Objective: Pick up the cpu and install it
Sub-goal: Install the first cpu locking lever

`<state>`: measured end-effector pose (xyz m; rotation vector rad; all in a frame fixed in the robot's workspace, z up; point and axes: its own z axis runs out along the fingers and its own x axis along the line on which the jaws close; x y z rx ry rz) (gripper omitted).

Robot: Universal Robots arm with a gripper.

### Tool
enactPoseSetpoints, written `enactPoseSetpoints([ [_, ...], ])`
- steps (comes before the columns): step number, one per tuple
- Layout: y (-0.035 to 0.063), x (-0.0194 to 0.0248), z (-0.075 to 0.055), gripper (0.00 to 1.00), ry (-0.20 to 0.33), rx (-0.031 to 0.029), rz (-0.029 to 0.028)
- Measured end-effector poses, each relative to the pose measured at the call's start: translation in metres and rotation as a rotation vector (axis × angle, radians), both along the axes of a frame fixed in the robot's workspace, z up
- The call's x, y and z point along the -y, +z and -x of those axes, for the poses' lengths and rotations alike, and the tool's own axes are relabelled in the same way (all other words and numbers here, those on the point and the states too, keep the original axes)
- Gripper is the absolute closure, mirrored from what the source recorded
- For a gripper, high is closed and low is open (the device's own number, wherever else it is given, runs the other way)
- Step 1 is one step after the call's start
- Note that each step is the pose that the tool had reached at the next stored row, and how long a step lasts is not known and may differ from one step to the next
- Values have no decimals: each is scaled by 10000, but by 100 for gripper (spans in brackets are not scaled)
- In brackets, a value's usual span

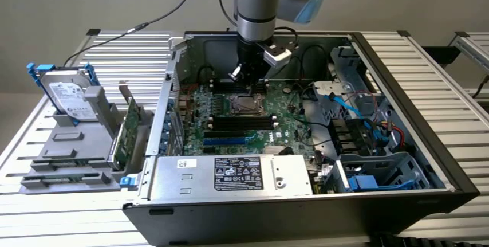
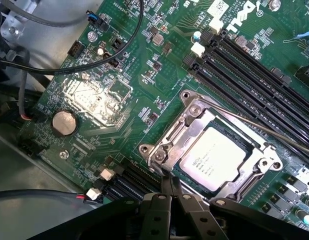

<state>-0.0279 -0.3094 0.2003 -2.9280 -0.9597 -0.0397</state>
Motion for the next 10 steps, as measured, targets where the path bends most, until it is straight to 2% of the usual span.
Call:
enactPoseSetpoints([
  [2,0,7,0,89,0,-1,-33],
  [3,1,12,0,89,0,-1,-74],
  [5,2,22,1,89,-1,-3,-196],
  [7,1,32,1,89,-1,-3,-355],
  [10,0,53,0,89,0,-1,-510],
])
